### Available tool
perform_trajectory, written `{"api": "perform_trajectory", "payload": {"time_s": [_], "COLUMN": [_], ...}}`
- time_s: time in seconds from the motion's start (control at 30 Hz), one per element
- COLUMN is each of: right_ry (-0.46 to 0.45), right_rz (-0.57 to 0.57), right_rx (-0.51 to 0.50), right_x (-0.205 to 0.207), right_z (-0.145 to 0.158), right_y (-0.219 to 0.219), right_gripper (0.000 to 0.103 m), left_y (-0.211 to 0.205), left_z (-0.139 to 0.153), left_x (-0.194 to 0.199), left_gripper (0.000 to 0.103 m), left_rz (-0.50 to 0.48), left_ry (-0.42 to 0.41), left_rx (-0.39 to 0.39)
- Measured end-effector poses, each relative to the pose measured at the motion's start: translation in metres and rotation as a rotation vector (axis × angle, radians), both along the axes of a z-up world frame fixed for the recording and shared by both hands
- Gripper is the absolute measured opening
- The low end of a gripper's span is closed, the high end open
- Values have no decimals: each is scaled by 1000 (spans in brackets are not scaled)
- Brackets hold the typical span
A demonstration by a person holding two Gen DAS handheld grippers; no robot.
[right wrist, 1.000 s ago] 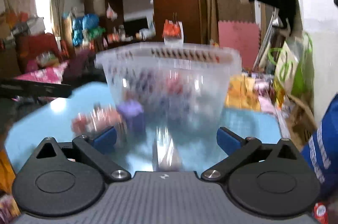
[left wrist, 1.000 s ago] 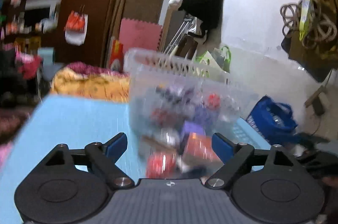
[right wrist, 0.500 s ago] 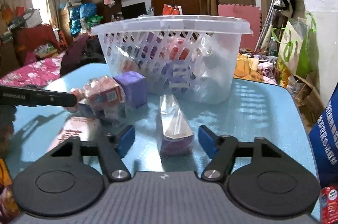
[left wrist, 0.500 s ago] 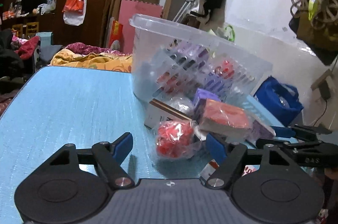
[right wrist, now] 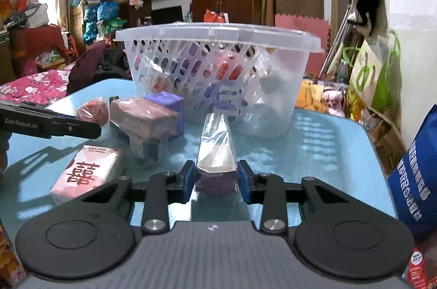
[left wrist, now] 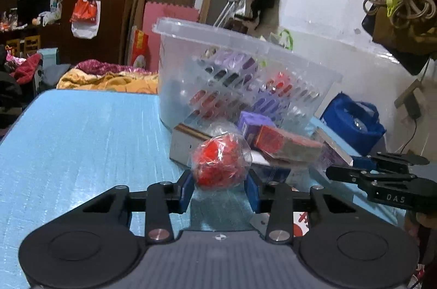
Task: Organize objects
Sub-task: 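Grasp a red wrapped ball with the left gripper while the right grasps a purple-based clear bag, then lower the red ball and purple-based bag into the basket and release both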
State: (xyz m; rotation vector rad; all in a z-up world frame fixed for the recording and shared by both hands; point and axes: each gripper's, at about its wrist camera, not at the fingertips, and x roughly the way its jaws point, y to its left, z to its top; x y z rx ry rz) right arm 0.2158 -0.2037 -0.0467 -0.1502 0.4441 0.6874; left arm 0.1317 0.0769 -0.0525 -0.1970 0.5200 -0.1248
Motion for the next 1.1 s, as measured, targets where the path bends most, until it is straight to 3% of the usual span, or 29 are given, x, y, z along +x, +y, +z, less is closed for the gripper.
{"api": "perform_trajectory", "payload": {"time_s": [0.3,0.77,1.1], "right_ry": [-23,-41,-182], "right_rz": [1,-6,-44], "right_rx": [95,130,134], "right_x": [-1,-3,-21], "right_z": [4,5,9], "right_y": [-13,-15,-15], "right_gripper": [37,37,37], "left_y": [2,1,-1], "left_z": [6,7,9], "left_x": [-11,-12,-23], "left_gripper": [45,45,45], "left_rz": [2,-2,-25], "left_ry": [-99,-115,-188], "left_rx": [-7,0,25]}}
